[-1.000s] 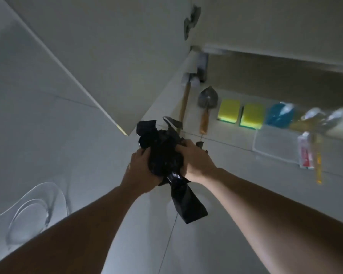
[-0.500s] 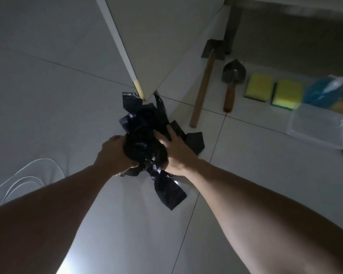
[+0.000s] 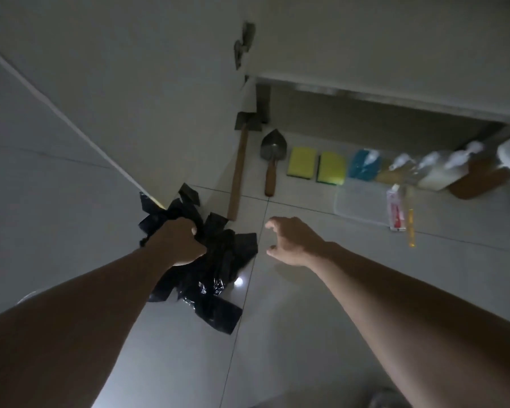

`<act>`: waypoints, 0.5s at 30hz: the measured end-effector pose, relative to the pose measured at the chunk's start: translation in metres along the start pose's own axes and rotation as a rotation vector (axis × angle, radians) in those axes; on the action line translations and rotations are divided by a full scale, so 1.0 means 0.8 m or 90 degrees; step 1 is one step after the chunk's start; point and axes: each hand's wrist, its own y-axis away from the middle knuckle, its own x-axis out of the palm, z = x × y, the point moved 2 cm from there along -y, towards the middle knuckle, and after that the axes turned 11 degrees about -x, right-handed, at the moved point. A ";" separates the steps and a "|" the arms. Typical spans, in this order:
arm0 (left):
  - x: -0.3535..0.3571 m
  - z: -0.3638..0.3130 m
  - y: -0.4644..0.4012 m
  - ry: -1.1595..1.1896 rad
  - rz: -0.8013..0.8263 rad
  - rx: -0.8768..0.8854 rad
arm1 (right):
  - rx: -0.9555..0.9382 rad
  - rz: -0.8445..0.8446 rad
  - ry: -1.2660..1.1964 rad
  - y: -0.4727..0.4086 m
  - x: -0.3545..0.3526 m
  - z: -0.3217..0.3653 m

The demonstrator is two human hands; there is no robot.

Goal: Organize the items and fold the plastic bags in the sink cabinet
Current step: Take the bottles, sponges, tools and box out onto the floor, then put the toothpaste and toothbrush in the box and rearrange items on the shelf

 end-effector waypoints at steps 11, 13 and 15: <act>-0.054 -0.275 0.062 -0.042 0.122 0.169 | 0.121 -0.044 0.088 0.139 -0.203 -0.163; -0.054 -0.327 0.070 -0.053 0.123 0.194 | 0.131 -0.060 0.093 0.157 -0.232 -0.196; -0.054 -0.375 0.077 -0.063 0.115 0.218 | 0.149 -0.078 0.090 0.174 -0.256 -0.227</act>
